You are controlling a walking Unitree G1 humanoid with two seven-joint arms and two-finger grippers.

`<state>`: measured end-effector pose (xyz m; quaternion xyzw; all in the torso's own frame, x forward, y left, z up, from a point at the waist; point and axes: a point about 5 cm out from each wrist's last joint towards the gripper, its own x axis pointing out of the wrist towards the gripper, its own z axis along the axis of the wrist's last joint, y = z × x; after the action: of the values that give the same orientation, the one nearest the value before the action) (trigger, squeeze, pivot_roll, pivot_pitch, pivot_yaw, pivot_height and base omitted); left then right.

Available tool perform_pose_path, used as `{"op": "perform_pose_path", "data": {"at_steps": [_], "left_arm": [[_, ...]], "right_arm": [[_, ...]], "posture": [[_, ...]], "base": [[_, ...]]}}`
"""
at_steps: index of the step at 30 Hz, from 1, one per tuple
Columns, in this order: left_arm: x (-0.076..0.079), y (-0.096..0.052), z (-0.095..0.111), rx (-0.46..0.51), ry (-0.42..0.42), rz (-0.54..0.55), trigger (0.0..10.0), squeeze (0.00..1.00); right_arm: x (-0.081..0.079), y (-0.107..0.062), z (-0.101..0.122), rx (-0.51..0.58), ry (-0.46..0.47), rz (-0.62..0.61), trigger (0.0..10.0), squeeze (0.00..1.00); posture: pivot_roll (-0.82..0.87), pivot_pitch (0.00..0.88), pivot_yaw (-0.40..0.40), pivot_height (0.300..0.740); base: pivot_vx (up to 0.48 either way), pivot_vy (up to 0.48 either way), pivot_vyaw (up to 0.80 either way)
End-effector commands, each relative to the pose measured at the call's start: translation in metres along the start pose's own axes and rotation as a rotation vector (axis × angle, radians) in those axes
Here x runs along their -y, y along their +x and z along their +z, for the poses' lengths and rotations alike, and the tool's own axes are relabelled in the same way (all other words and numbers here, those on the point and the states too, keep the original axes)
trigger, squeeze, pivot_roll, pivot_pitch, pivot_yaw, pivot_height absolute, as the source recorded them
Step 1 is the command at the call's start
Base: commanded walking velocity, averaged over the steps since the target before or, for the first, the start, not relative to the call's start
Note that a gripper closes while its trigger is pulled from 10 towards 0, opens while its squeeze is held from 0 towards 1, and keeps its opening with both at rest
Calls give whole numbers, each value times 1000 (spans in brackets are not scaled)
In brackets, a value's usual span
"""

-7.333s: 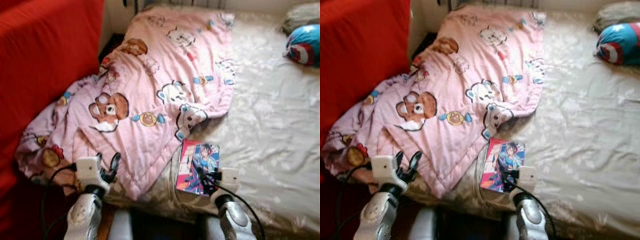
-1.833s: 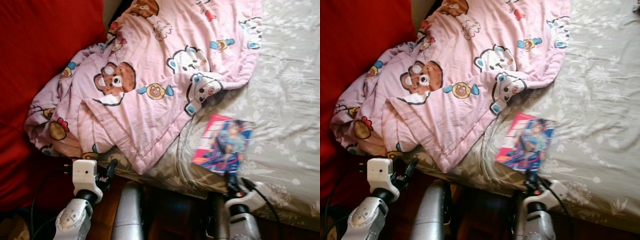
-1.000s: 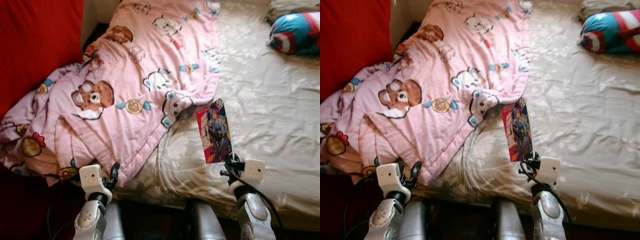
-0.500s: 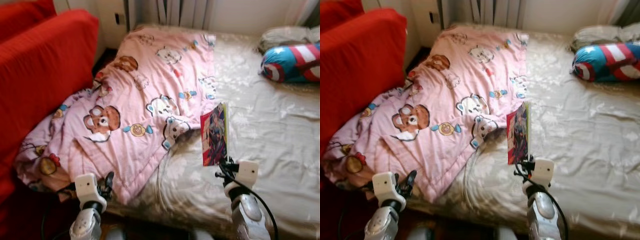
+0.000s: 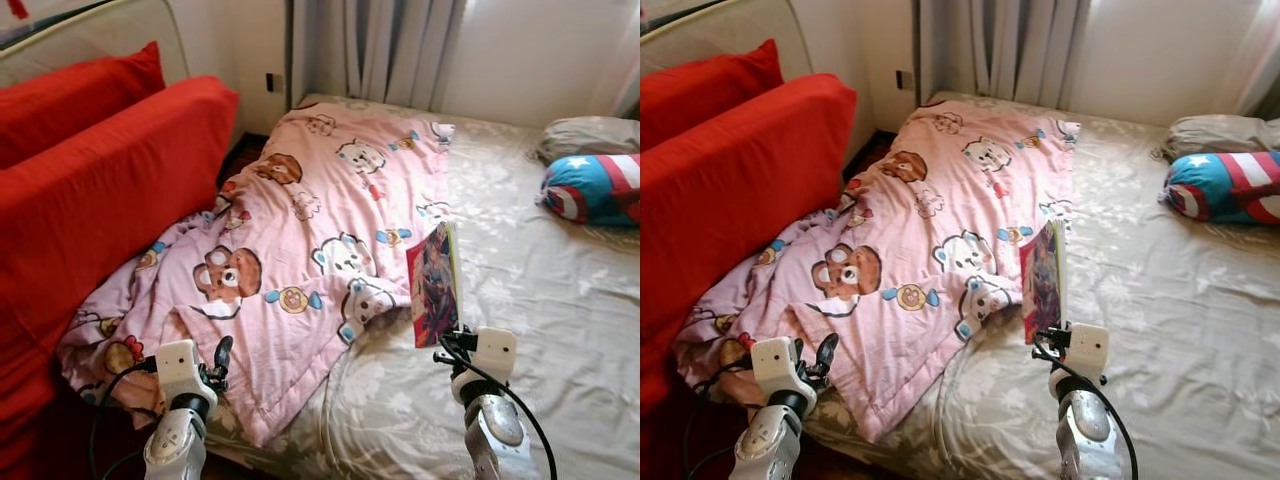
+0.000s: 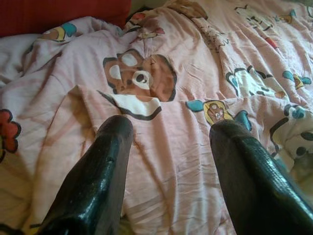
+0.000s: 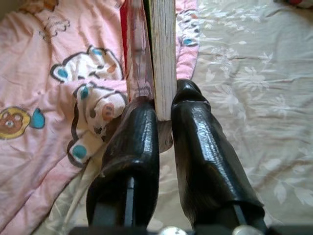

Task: Clean up the room

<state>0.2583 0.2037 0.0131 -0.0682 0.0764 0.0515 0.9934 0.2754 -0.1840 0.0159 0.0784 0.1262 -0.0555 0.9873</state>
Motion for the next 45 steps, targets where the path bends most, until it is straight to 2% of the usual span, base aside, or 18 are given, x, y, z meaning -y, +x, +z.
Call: {"op": "perform_pose_path", "data": {"at_steps": [1, 7, 10, 18, 31, 45], "left_arm": [[2, -3, -5, -13, 27, -15, 10000, 0], [1, -6, -6, -6, 24, -5, 10000, 0], [2, -6, -5, 10, 36, -8, 10000, 0], [5, -5, -2, 27, 42, -26, 10000, 0], [2, -7, 0, 34, 52, -25, 10000, 0], [3, -7, 0, 35, 53, -33, 10000, 0]], "right_arm": [[5, 1, 5, 22, -4, -12, 10000, 0], [1, 0, 4, 31, -6, -5, 10000, 0], [-1, 1, 3, 21, -48, 0, 10000, 0], [-7, 5, 5, 26, -38, 0, 10000, 0], [-8, 1, 2, 33, -19, -11, 10000, 0], [-11, 0, 2, 45, -9, 1, 10000, 0]], "posture": [[-24, 75, -73, 740], [-23, 102, -72, 740], [-24, 109, -71, 740], [-17, 120, -67, 740], [-11, 132, -62, 740], [-9, 135, -54, 740]], "base": [[0, 0, -706], [0, 0, -613], [0, -186, 0], [0, -332, 0], [0, -336, -691], [0, -332, 0]]}}
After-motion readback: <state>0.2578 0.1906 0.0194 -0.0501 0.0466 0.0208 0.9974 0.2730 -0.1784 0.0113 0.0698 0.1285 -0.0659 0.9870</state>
